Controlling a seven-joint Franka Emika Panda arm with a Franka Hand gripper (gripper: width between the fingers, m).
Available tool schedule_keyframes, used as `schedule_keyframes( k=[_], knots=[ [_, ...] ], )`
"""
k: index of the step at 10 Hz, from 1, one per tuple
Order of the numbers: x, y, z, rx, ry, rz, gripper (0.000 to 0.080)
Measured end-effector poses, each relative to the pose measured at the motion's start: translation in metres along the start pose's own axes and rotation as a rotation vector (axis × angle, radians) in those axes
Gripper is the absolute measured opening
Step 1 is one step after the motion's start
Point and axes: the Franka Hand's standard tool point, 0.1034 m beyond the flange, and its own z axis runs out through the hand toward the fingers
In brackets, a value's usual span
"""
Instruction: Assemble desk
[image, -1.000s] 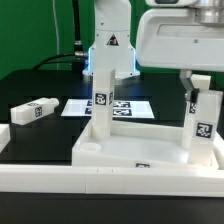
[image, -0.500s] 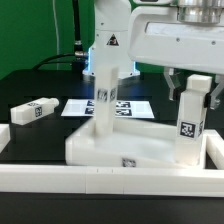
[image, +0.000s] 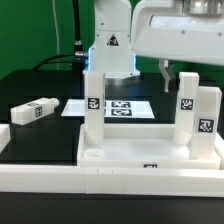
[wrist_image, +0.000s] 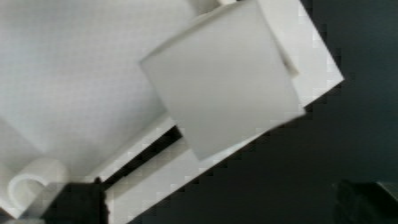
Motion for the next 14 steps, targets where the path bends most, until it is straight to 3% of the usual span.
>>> schedule_keyframes(
  k=[2,4,9,10,12,13,14],
  knots=[
    [0.009,0.032,-0.016,0.01,-0.007,-0.051,0.0649],
    [0.018,0.059,-0.017,0.001,-0.01,-0.064,0.0649],
    [0.017,0.064,-0.014,-0.003,-0.012,-0.102,0.0649],
    [0.017,0.08,-0.01,-0.005,-0.01,-0.149,0.0649],
    [0.022,0.137,0.0,0.011,0.017,-0.245,0.0649],
    [0.035,0.17,-0.001,0.015,0.014,-0.265,0.0649],
    [0.046,0.191,-0.003,0.021,0.007,-0.261,0.0649]
  ],
)
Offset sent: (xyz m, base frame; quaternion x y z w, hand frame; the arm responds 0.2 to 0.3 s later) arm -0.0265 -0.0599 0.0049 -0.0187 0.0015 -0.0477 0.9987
